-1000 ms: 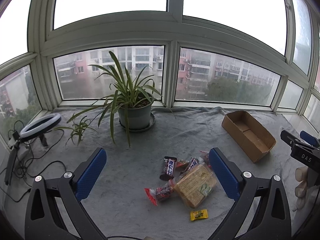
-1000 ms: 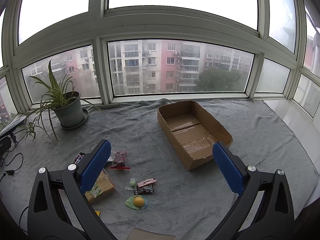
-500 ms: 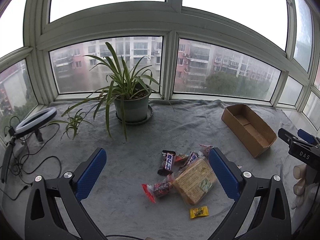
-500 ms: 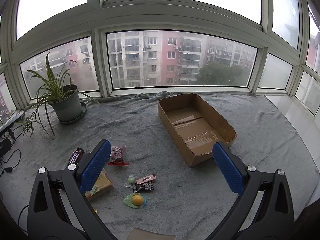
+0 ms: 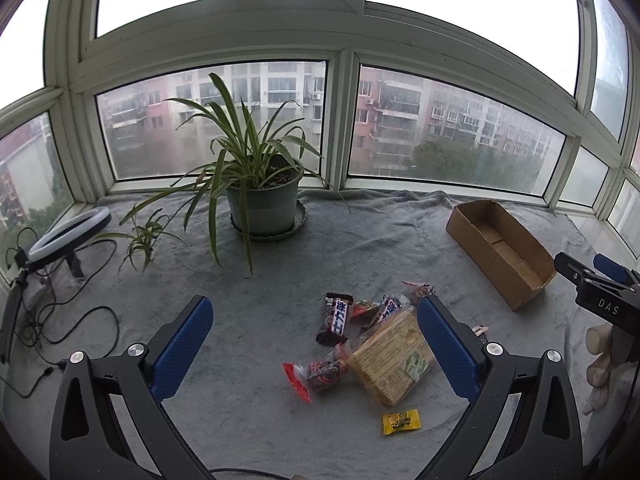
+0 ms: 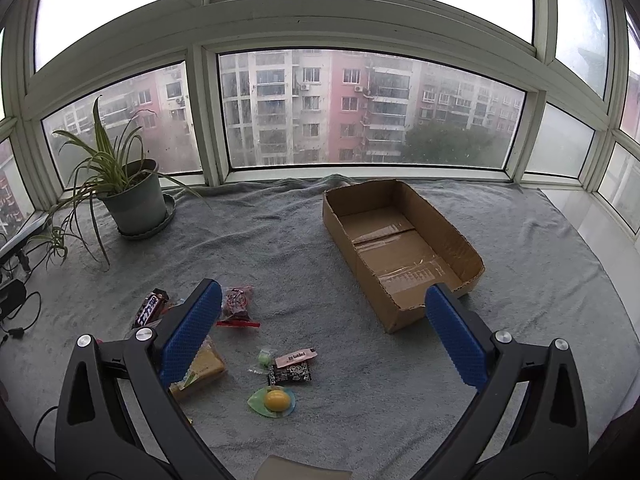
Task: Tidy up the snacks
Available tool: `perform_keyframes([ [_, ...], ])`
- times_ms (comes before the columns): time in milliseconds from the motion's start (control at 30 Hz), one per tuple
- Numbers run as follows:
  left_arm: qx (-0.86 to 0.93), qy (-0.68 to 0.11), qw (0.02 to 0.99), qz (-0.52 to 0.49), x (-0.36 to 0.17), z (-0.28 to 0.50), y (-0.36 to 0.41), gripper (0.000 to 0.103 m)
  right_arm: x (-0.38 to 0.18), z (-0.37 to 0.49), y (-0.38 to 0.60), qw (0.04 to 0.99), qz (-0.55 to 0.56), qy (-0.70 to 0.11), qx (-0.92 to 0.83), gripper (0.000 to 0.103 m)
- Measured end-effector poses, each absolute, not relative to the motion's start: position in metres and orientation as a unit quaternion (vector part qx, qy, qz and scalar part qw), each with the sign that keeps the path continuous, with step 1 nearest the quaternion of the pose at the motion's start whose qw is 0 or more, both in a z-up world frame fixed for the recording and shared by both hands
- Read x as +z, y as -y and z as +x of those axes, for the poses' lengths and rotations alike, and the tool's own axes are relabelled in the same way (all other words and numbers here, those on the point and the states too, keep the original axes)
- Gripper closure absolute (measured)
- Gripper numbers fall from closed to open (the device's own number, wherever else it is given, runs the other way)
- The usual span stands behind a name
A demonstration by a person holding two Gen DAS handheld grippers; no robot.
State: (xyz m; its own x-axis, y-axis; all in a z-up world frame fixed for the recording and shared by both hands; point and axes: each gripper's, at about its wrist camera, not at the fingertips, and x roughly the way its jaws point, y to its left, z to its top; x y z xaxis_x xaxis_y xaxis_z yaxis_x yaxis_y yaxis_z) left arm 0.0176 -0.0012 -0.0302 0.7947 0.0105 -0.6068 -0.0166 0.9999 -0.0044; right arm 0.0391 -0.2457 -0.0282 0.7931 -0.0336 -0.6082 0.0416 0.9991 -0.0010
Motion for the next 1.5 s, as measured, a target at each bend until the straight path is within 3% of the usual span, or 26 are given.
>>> perform_keyframes([
  [333,-0.008,-0.356,0.934,-0.020,-0.055,0.029,-0.005,0.010,-0.061,0.062,0.246,0.934,0.029,-0.351,0.065,0.004],
  [467,-0.035,-0.394,0.917,-0.055,-0.076,0.036,-0.008,0.018,-0.084,0.081,0.244,0.911,0.048,-0.396,0.107,0.013],
  [733,-0.088,-0.477,0.864,-0.136,-0.117,0.041,0.002,0.031,-0.121,0.102,0.224,0.868,0.058,-0.455,0.191,0.014],
  [867,-0.102,-0.501,0.847,-0.146,-0.132,0.043,0.004,0.042,-0.134,0.110,0.211,0.849,0.062,-0.476,0.221,0.026],
  [1000,-0.113,-0.516,0.837,-0.143,-0.146,0.045,0.010,0.047,-0.148,0.120,0.201,0.831,0.068,-0.495,0.243,0.027],
  [1133,-0.125,-0.526,0.829,-0.145,-0.154,0.049,0.017,0.059,-0.158,0.128,0.191,0.814,0.074,-0.512,0.264,0.038],
  [1233,-0.129,-0.533,0.822,-0.155,-0.160,0.051,0.017,0.060,-0.163,0.133,0.186,0.806,0.075,-0.520,0.272,0.038],
  [1333,-0.132,-0.538,0.817,-0.163,-0.164,0.054,0.017,0.068,-0.164,0.134,0.179,0.802,0.068,-0.522,0.282,0.038],
  [1500,-0.131,-0.539,0.815,-0.165,-0.169,0.058,0.018,0.068,-0.170,0.139,0.170,0.797,0.063,-0.529,0.286,0.039],
])
